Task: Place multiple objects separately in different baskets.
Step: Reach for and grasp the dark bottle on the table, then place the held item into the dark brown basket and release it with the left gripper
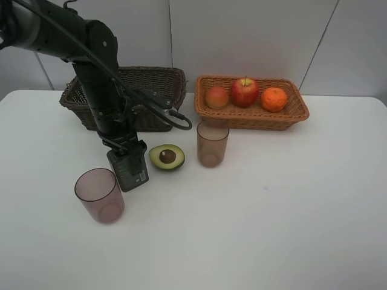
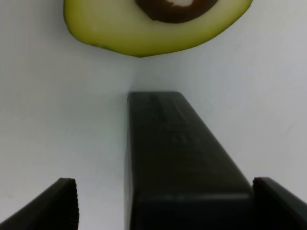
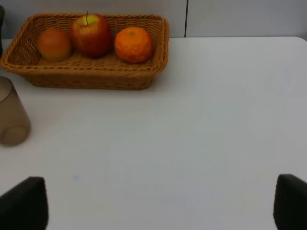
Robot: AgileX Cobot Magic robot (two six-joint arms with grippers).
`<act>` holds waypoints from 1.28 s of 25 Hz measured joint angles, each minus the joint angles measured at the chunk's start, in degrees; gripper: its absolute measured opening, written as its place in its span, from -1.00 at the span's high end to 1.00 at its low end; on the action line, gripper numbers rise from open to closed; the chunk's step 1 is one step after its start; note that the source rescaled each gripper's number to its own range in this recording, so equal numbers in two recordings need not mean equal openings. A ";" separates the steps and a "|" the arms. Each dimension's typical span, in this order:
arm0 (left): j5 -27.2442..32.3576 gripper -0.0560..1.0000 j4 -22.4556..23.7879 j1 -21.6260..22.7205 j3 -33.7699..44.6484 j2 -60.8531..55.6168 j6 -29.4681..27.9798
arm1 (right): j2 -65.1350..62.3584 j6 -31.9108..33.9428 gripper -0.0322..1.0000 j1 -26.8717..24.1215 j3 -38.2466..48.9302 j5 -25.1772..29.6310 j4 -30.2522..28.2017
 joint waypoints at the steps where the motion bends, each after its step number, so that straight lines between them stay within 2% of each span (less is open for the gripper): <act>1: 0.00 -0.59 0.00 0.00 0.00 0.00 0.00 | 0.00 0.00 -1.00 0.00 0.00 0.00 0.00; 4: 0.39 -0.05 0.31 0.00 0.00 0.00 -0.12 | 0.00 0.00 -1.00 0.00 0.00 0.00 0.00; 17: 0.63 -0.07 0.30 0.00 -0.11 0.00 -0.18 | 0.00 0.00 -1.00 0.00 0.00 0.00 0.00; 21: 2.98 -0.07 0.79 0.00 -1.67 0.25 -0.69 | 0.00 0.00 -1.00 0.00 0.00 0.00 0.00; 29: 12.95 -0.07 4.77 0.00 -12.73 -0.53 -4.30 | 0.00 0.00 -1.00 0.00 0.00 0.00 0.00; 32: 13.83 -0.07 7.60 0.00 -18.96 -0.53 -5.66 | 0.00 0.00 -1.00 0.00 0.00 0.00 0.00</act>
